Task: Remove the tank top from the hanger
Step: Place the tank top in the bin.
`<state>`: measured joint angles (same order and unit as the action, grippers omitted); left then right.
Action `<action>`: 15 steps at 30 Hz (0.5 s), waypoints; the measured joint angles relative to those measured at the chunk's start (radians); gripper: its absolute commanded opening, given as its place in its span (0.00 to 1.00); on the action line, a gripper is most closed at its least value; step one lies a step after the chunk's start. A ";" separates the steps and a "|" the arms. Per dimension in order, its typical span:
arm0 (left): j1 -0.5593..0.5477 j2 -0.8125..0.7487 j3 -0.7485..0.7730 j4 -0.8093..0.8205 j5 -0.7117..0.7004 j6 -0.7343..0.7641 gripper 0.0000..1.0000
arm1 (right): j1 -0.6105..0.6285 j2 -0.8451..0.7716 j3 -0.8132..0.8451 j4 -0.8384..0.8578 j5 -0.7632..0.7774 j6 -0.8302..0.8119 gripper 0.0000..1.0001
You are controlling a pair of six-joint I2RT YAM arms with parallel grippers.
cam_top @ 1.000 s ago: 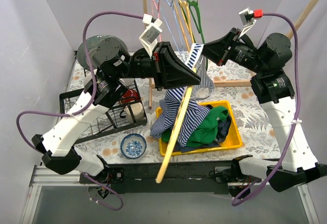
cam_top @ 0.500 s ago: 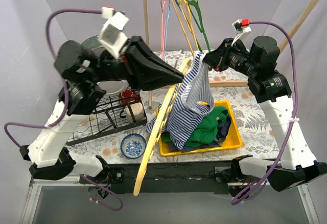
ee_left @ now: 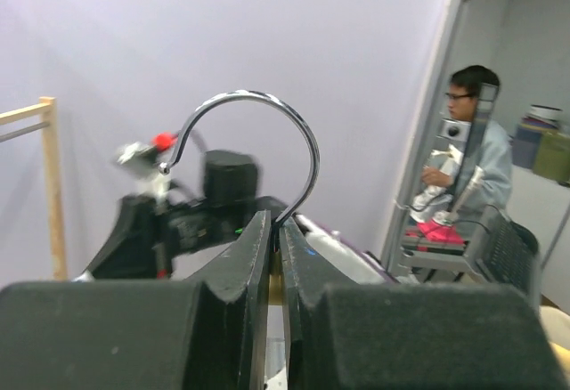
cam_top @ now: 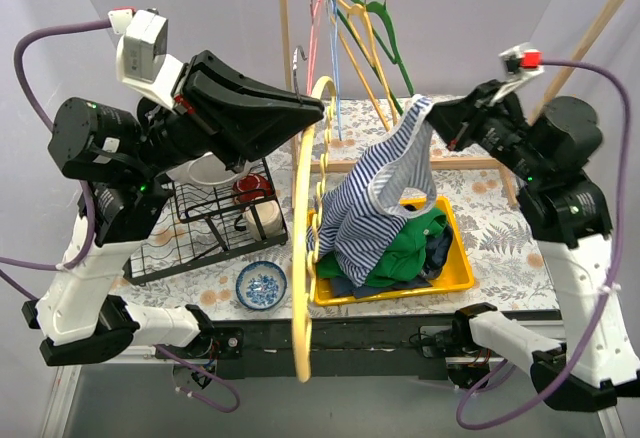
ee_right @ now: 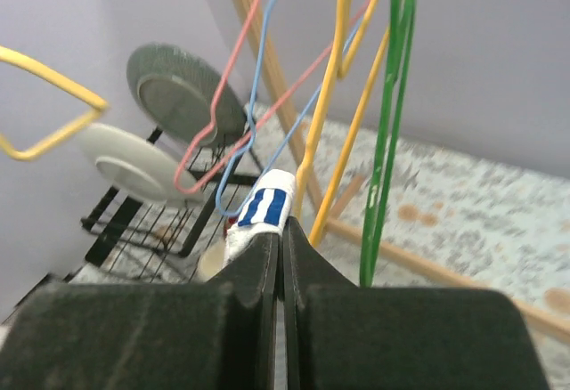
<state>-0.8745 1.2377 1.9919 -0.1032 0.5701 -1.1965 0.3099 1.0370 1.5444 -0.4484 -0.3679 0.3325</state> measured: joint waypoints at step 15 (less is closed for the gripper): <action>0.000 -0.006 0.075 -0.153 -0.198 0.150 0.00 | 0.000 -0.164 0.116 0.242 0.278 -0.110 0.01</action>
<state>-0.8745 1.2312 2.0666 -0.2558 0.3717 -1.0466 0.3096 0.8726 1.6600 -0.2066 -0.0895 0.2222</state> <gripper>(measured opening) 0.050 0.031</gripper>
